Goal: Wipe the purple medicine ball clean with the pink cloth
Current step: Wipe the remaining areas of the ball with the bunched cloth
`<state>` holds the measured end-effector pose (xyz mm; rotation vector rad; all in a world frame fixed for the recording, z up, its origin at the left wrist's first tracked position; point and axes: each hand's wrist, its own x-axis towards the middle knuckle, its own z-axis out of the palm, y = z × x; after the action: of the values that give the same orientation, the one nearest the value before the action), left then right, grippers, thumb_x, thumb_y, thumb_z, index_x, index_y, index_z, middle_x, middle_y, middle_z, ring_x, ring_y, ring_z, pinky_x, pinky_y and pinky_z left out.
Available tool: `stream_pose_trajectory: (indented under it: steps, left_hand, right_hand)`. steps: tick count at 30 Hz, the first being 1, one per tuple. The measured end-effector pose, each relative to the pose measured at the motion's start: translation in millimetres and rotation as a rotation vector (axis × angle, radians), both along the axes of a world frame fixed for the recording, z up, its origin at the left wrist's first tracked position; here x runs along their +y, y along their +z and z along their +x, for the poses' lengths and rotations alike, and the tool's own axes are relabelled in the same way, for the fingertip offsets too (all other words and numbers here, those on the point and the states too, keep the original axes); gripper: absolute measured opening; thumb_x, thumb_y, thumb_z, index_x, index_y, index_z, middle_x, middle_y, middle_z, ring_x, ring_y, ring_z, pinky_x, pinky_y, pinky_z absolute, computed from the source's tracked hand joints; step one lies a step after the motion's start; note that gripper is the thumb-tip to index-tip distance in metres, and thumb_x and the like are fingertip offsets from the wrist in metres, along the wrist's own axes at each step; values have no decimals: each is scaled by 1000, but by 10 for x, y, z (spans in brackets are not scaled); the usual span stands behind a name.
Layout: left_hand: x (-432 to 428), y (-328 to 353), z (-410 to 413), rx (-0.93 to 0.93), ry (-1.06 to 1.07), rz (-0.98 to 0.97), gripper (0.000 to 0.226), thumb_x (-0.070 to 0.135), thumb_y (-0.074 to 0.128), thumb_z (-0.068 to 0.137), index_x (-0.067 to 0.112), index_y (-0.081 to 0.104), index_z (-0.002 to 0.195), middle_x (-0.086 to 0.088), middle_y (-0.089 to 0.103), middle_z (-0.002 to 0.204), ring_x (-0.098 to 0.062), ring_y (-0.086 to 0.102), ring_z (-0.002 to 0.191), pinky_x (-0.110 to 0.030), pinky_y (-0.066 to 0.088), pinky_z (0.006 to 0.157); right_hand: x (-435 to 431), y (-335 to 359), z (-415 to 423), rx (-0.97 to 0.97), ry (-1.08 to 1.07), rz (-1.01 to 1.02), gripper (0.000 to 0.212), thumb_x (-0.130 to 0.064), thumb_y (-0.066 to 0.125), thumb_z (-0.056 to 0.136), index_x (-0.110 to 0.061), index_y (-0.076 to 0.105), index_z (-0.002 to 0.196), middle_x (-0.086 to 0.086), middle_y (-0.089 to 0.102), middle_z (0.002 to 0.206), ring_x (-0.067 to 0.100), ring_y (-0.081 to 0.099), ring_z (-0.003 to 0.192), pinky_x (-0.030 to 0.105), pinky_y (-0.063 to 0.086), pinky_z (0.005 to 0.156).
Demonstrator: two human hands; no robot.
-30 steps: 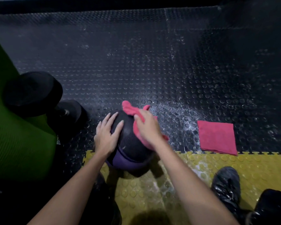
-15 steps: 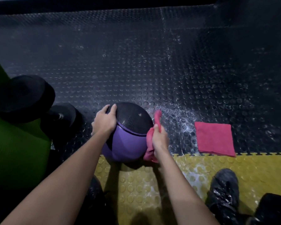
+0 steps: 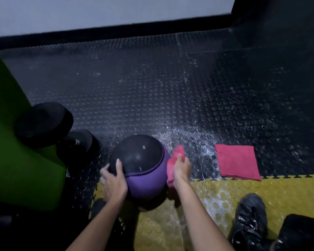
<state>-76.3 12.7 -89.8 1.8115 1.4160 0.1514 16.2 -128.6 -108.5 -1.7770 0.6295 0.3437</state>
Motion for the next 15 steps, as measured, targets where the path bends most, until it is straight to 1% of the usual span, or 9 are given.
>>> stream_pose_trajectory:
  steps: [2,3,4,5,7,10,12,14,15]
  left_hand:
    - [53,13,-106,50,82,42,62,58,33,92,11,38,133,-20,33,144,-40,36,129,-52,28,103]
    - [92,40,-93,39,103,59,64,58,35,92,10,37,134,-20,31,145,-40,32,131,-54,26,105]
    - [118,90,-50,20,87,81,66,58,37,91,10,34,137,-19,29,147,-40,30,133,-55,24,105]
    - [132,142,16,7,39,107,68,58,38,91,11,31,140,-17,26,149,-39,27,134,-56,22,106]
    - [128,226,157,26,-74,134,73,61,37,90,13,27,144,-14,23,151,-39,25,135,-56,19,107]
    - [142,191,262,103,-106,35,79,67,31,88,13,25,146,-18,21,152,-42,23,136,-54,17,111]
    - [128,91,192,170,-122,-18,81,69,30,87,13,27,146,-20,28,150,-43,27,135,-51,20,112]
    - [89,24,45,195,-132,5,76,67,31,88,15,33,144,-19,36,146,-41,33,132,-50,25,110]
    - [52,17,-44,183,-130,34,73,65,32,89,17,33,144,-17,37,145,-40,35,131,-51,26,108]
  right_hand:
    - [-191,-43,-66,17,-15,29,38,-28,37,98,-3,47,125,20,54,126,35,51,113,35,40,91]
    - [-265,-74,-113,18,-23,45,41,-30,38,97,-6,44,129,19,51,128,35,50,116,39,39,97]
    - [-326,-97,-152,23,-29,54,42,-32,38,97,-8,43,130,18,51,129,35,50,116,43,38,100]
    - [-379,-119,-177,33,-34,62,41,-34,38,97,-8,45,128,17,52,126,35,51,114,45,39,99]
    - [-437,-100,-211,44,-25,77,37,-33,37,97,-7,50,121,17,56,120,34,54,109,44,42,96]
    - [-419,-49,-250,15,71,69,35,-30,38,97,-7,52,120,18,58,118,32,55,107,40,43,95]
    - [-399,-56,-293,-7,136,59,34,-28,39,97,-7,52,120,14,58,116,28,55,106,33,43,91]
    - [-342,-73,-343,-7,183,73,31,-25,39,98,-9,53,120,7,57,109,25,55,104,27,40,83]
    - [-300,-95,-370,15,204,87,30,-24,39,97,-9,53,120,4,56,107,26,55,105,27,40,83]
